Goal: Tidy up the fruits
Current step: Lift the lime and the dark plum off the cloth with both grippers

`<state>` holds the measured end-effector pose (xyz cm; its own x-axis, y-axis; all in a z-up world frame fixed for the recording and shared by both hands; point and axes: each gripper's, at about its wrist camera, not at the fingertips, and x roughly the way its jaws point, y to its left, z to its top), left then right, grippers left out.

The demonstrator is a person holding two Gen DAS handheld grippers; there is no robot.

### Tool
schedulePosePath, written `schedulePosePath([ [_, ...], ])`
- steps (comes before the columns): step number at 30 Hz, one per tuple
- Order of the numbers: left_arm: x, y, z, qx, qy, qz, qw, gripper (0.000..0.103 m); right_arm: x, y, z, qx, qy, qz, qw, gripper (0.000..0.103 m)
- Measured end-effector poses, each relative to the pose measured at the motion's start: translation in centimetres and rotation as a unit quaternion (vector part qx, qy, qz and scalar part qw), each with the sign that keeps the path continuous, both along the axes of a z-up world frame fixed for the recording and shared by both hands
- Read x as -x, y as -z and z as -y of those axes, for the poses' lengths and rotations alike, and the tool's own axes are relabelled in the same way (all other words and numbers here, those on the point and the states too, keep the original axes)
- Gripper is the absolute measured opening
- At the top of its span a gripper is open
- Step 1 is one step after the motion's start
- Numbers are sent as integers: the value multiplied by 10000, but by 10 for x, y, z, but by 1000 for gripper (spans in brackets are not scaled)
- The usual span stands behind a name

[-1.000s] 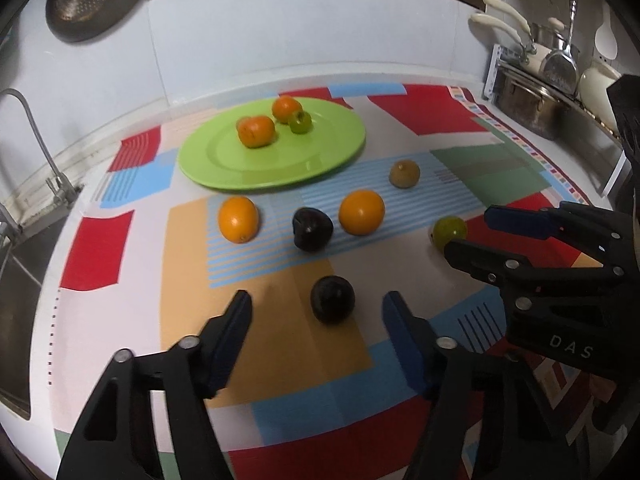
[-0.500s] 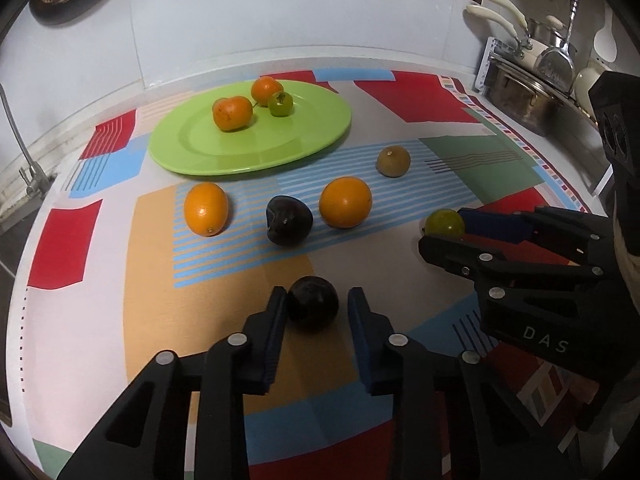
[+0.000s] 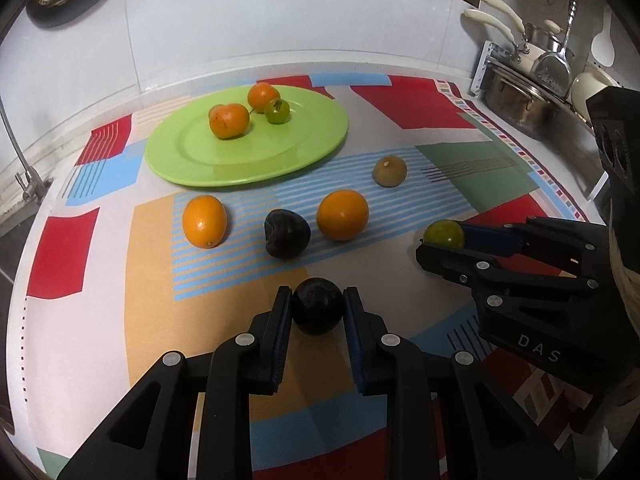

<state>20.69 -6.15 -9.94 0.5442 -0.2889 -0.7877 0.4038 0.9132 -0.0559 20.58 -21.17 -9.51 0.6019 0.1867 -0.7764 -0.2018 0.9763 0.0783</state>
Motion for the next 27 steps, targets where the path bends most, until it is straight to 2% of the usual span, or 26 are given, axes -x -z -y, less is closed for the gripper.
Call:
schedulePosePath([
  [27, 19, -70, -37, 171, 117, 843, 9962, 26, 23, -66, -34, -193, 89, 633, 9978, 29],
])
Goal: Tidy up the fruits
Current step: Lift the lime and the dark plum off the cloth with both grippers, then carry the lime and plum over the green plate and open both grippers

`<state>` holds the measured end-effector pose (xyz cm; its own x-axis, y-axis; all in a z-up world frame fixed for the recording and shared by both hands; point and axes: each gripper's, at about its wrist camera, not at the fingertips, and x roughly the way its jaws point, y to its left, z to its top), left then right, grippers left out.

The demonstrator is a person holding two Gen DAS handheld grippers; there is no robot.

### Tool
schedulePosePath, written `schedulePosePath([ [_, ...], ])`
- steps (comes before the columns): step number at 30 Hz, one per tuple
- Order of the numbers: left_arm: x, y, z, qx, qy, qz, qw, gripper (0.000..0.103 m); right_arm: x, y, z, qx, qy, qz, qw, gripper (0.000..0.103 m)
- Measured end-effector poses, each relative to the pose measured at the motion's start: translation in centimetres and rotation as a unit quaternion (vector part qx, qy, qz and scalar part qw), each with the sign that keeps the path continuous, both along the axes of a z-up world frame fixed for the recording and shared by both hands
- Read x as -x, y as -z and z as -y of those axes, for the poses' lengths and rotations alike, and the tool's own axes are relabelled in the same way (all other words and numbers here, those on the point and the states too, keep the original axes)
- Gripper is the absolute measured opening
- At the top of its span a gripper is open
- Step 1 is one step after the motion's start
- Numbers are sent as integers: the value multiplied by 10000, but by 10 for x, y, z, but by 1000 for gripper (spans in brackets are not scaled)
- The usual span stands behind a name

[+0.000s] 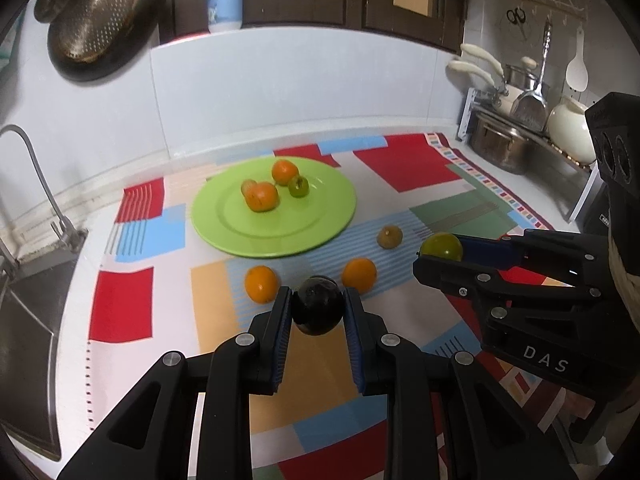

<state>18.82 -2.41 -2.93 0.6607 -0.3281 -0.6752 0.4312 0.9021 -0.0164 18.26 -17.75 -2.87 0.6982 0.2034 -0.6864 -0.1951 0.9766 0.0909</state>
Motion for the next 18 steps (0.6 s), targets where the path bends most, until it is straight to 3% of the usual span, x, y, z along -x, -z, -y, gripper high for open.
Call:
schedulePosePath([
  [18, -16, -35, -16, 45, -70, 482, 9988, 26, -12, -38, -14, 21, 30, 561, 9984, 29],
])
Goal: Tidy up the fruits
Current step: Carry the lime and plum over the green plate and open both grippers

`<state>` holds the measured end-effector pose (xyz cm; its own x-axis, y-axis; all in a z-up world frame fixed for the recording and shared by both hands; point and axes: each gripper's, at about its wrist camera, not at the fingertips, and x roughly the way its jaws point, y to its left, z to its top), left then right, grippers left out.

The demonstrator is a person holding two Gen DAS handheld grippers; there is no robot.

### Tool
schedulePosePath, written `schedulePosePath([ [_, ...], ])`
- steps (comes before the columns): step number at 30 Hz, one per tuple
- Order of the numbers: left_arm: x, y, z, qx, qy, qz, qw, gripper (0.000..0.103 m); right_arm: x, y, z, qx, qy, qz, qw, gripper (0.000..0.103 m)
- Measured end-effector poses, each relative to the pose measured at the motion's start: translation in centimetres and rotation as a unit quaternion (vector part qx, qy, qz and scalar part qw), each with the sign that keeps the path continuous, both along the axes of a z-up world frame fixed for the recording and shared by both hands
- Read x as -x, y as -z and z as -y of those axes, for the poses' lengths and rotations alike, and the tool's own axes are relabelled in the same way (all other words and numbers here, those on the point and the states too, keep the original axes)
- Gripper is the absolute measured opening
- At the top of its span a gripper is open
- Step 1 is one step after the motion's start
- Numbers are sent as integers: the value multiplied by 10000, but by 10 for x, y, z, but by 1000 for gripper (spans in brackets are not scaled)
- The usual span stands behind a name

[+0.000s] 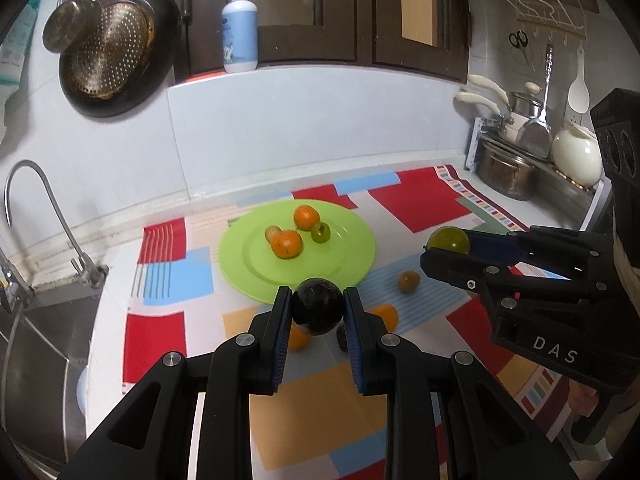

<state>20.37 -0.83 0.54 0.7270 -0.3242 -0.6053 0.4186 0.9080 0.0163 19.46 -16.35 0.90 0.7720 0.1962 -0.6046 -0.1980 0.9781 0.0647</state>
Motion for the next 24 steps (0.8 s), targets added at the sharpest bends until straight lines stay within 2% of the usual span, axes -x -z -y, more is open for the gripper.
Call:
schedulePosePath([
  [14, -46, -11, -5, -20, -92, 248, 9996, 26, -44, -18, -14, 61, -41, 302, 9995, 29],
  [24, -91, -1, -9, -77, -164, 209, 9996, 26, -93, -11, -18, 84, -105, 171, 9998, 29],
])
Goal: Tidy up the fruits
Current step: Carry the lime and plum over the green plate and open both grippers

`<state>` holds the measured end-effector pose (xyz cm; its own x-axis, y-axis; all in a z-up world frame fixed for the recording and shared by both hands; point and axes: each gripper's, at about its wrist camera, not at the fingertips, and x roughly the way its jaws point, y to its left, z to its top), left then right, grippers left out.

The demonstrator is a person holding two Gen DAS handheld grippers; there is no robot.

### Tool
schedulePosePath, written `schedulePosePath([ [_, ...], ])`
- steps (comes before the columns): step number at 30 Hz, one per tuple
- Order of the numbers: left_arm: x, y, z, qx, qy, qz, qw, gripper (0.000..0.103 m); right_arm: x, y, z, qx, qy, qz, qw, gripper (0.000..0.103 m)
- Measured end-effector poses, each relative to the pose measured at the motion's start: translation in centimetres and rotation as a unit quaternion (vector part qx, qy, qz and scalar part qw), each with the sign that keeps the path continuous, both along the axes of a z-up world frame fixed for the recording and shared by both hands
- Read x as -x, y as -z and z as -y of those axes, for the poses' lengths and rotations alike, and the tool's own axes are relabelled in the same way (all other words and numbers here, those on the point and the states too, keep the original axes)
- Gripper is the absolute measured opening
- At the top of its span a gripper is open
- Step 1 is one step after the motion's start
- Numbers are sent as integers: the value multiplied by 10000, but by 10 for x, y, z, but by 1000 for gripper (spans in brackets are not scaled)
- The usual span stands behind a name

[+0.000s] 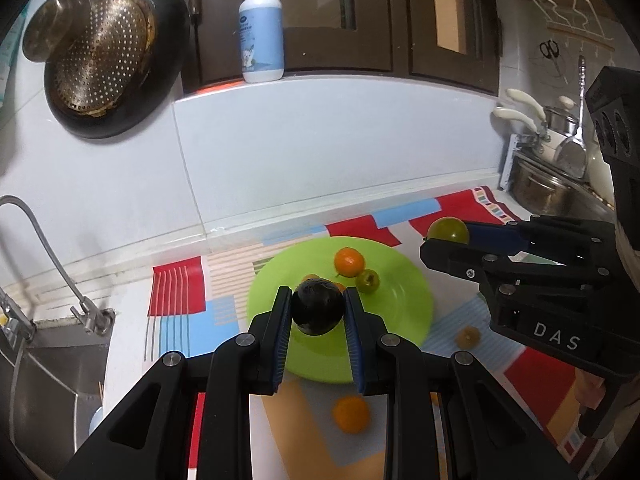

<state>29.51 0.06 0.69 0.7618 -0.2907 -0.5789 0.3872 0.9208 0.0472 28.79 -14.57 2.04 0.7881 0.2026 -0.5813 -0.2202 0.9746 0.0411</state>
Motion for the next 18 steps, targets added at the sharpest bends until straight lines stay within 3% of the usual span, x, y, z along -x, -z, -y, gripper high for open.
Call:
schedulePosePath([
  [18, -79, 49, -5, -177, 120, -451, 9988, 26, -85, 51, -10, 45, -44, -639, 9979, 29],
])
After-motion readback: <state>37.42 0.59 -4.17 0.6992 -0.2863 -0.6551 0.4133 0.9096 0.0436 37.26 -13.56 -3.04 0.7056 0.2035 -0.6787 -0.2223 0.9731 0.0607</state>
